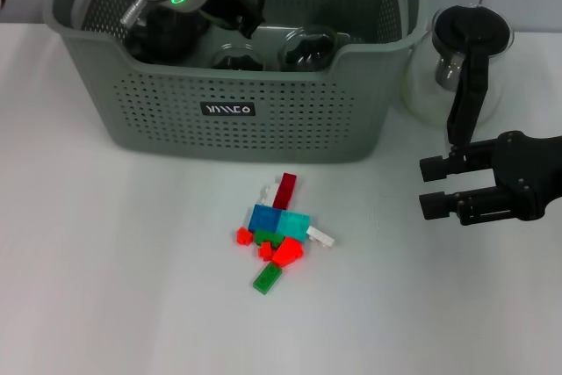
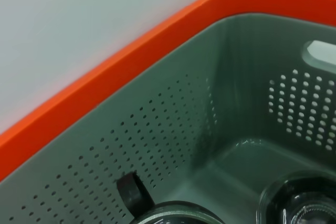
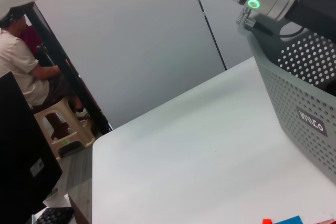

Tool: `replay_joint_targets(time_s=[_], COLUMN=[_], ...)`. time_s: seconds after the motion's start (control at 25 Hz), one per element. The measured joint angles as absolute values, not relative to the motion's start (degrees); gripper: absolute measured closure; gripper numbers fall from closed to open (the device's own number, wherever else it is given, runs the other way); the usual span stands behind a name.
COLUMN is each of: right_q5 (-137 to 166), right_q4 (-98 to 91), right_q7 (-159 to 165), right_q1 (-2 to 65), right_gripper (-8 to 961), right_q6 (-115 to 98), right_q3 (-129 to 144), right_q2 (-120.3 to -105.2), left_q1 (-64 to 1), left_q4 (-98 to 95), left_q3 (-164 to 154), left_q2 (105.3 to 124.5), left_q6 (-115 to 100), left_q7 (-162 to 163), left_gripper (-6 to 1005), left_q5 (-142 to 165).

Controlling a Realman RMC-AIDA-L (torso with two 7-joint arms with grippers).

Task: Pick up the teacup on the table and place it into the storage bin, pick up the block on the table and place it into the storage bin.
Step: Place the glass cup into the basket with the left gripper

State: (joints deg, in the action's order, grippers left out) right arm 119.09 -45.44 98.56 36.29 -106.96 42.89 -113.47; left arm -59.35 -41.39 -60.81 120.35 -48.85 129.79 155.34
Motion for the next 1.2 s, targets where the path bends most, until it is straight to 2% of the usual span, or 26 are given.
replay_joint_targets(time_s=[1.2], right_q5=[119.09], right_q4=[-45.50], right_q7=[98.52], right_q1=[36.56], right_gripper=[265], right_q6=[-106.87], right_q3=[42.89], right_q2=[-113.55], left_q1=[-59.41], left_q4=[-42.02], left_q3=[-61.35], left_q2=[121.23], left_q6=[-50.89], left_q7=[129.81], left_gripper=[934], left_q5=[158.80])
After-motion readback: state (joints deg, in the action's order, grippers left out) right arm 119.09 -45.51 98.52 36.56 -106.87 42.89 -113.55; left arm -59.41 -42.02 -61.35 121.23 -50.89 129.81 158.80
